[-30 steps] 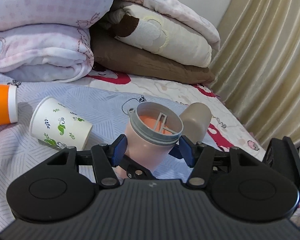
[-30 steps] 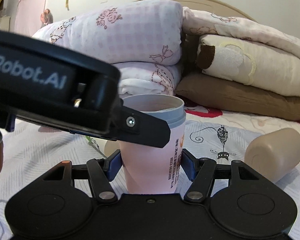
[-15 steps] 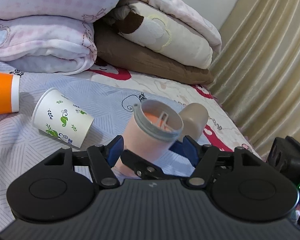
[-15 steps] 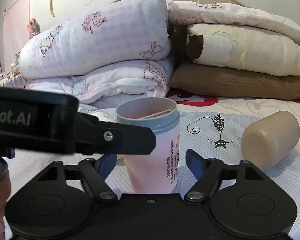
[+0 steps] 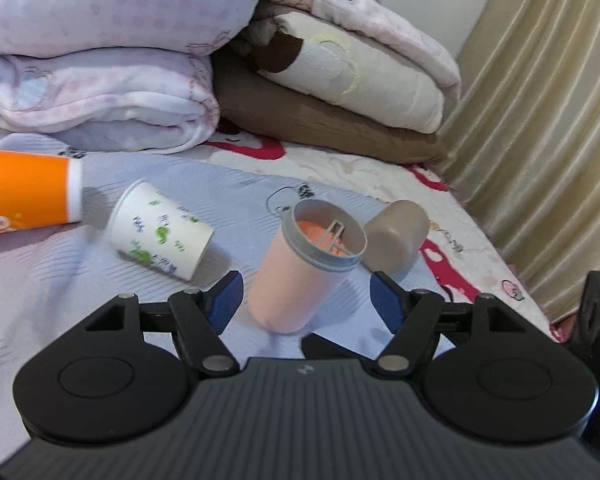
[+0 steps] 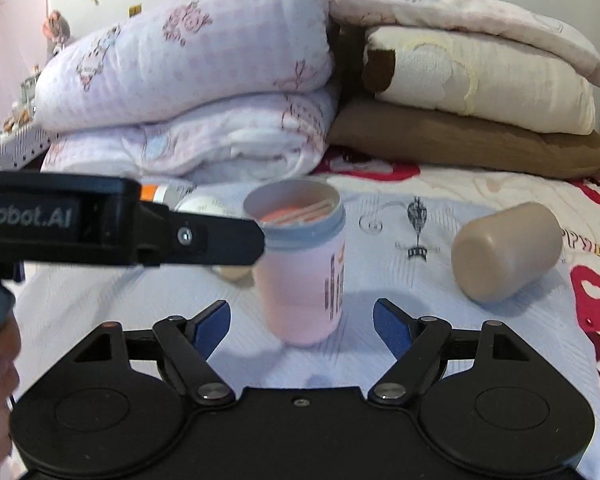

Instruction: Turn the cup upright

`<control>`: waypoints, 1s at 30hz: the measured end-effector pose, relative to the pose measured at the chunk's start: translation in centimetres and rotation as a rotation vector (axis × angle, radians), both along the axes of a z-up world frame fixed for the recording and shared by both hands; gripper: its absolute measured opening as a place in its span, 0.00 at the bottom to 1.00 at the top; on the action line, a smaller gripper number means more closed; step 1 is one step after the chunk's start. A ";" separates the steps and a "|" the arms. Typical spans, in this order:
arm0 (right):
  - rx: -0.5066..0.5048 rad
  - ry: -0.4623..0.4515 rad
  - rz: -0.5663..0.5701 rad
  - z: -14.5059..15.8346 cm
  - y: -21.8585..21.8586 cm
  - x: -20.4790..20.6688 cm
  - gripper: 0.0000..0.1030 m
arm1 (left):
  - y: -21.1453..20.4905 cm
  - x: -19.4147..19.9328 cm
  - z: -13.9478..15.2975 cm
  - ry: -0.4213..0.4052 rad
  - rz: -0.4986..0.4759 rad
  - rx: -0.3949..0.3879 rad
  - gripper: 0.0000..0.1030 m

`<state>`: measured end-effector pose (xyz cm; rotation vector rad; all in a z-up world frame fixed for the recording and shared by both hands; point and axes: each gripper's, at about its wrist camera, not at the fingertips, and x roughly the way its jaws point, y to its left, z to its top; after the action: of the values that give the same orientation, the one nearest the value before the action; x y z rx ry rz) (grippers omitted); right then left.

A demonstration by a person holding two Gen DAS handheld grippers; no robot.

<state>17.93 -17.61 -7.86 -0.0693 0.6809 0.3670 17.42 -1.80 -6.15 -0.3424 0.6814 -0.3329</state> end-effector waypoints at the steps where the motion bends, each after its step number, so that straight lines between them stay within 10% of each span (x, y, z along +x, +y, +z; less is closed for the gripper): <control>1: -0.009 0.006 0.000 0.0 -0.1 -0.4 0.80 | 0.2 -0.4 0.2 0.011 0.013 -0.008 0.67; 30: 0.019 0.039 -0.181 9.1 -4.3 -9.7 0.81 | 0.3 -11.3 9.8 0.091 0.093 0.235 0.68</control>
<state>8.21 -21.91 1.21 0.0179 0.7162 0.2017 6.13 -1.50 3.64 -0.1655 0.7829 -0.1473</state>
